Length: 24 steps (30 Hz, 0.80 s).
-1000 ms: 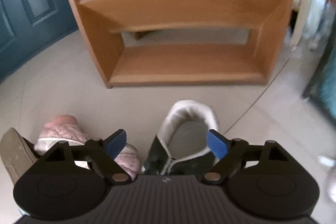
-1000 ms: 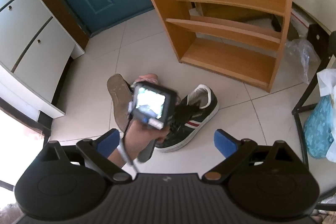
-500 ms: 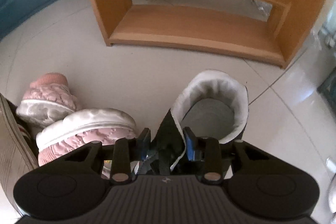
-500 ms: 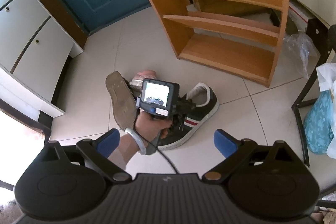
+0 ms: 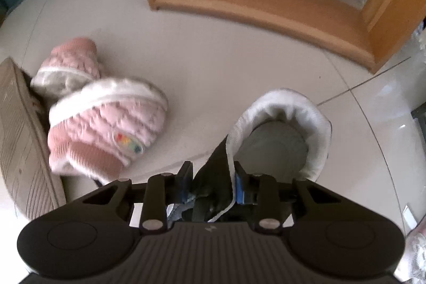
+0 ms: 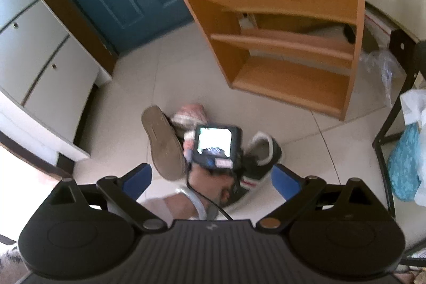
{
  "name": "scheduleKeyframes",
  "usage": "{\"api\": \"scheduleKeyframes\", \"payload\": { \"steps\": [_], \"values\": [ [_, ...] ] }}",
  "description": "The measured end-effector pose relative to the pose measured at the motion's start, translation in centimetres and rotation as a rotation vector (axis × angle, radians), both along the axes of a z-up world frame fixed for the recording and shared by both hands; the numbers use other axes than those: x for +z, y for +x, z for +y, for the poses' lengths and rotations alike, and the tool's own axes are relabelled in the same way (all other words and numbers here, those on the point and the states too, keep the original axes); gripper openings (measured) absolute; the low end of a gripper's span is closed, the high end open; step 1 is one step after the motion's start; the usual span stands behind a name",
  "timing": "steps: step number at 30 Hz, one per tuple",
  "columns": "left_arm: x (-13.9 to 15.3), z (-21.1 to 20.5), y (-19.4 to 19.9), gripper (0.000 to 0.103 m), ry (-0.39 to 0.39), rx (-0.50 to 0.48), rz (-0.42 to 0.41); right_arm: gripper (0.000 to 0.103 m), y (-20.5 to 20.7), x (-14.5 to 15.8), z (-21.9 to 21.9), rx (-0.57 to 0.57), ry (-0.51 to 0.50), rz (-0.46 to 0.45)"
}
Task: Organize scattered shoes
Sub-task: 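Carry the black sneaker with the left tool toward the row of shoes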
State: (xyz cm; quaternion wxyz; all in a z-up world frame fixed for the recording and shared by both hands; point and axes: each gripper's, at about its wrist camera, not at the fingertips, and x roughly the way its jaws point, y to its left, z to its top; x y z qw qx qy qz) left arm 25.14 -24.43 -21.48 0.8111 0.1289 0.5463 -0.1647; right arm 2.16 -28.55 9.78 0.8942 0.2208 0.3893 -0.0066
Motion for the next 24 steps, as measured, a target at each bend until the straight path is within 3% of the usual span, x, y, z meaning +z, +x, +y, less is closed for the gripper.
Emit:
{"api": "scheduleKeyframes", "payload": {
  "steps": [3,11,20,24],
  "values": [
    [0.0,0.2,-0.9,0.033,-0.009,0.050,0.034,0.097,-0.5,1.1,-0.6,-0.015,-0.010,-0.037],
    [-0.3,2.9,-6.5,0.029,-0.139,0.384,0.115,0.097,-2.4,2.4,-3.0,-0.056,0.000,-0.081],
    [-1.0,2.2,-17.8,0.027,-0.074,0.253,0.036,0.097,-4.3,3.2,-2.8,-0.001,-0.032,-0.094],
    [-1.3,3.0,-21.2,0.027,-0.053,0.281,0.046,0.097,-4.9,3.4,-2.8,0.011,-0.039,-0.093]
  ]
}}
